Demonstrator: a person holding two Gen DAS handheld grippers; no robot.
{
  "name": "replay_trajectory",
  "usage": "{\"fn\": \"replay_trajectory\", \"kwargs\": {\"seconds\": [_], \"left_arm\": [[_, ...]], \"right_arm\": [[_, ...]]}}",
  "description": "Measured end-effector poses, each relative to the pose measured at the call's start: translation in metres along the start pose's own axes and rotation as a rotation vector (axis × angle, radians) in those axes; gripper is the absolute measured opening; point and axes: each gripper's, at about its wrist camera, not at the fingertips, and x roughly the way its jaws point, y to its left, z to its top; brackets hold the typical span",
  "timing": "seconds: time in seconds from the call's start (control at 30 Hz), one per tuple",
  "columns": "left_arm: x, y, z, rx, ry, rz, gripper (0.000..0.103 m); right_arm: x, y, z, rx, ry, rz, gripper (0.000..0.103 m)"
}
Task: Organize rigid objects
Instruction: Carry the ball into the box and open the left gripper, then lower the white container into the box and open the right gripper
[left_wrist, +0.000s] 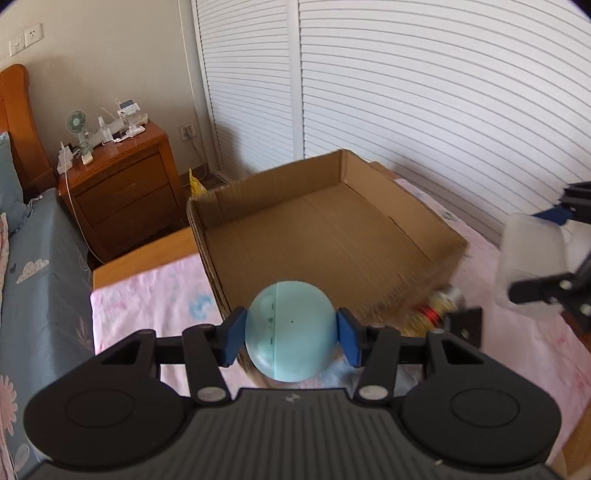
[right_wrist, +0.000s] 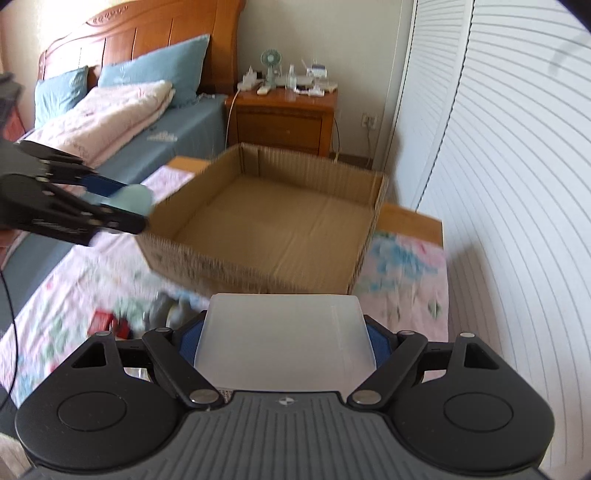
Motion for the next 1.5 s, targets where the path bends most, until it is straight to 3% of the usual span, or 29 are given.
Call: {"fn": "replay_trajectory", "kwargs": {"seconds": [0.33, 0.53, 0.6, 0.7, 0.77, 1.13, 1.23, 1.33, 1.5], "left_arm": [[0.097, 0.026, 0.045, -0.03, 0.071, 0.057, 0.051], [0.129, 0.037, 0.059, -0.065, 0.054, 0.093, 0.053], [0.133, 0.04, 0.061, -0.078, 0.044, 0.099, 0.066], [0.121, 0.039, 0.061, -0.082, 0.007, 0.11, 0.088], [0.11, 0.039, 0.059, -0.068, -0.019, 0.103, 0.092], [0.024, 0.039, 0.009, -0.075, -0.09, 0.058, 0.099], [0.007, 0.039, -0.016, -0.13, -0.055, 0.059, 0.1], [-0.012, 0.038, -0.044, -0.163, -0.069, 0.05, 0.1], [-0.022, 0.028, -0.078, -0.177, -0.036, 0.063, 0.101]], "right_arm": [[0.032, -0.009, 0.035, 0.028, -0.004, 0.025, 0.086], [0.051, -0.011, 0.043, 0.04, 0.018, 0.014, 0.086], [0.055, -0.01, 0.044, 0.041, 0.024, 0.009, 0.086], [0.059, -0.008, 0.045, 0.037, 0.032, 0.001, 0.086], [0.061, -0.007, 0.046, 0.033, 0.036, -0.003, 0.086], [0.064, 0.002, 0.062, 0.042, 0.025, -0.019, 0.086], [0.073, 0.003, 0.065, 0.059, 0.03, -0.032, 0.086], [0.085, 0.0, 0.07, 0.092, 0.046, -0.021, 0.086], [0.111, -0.003, 0.087, 0.121, 0.073, -0.038, 0.086]]}}
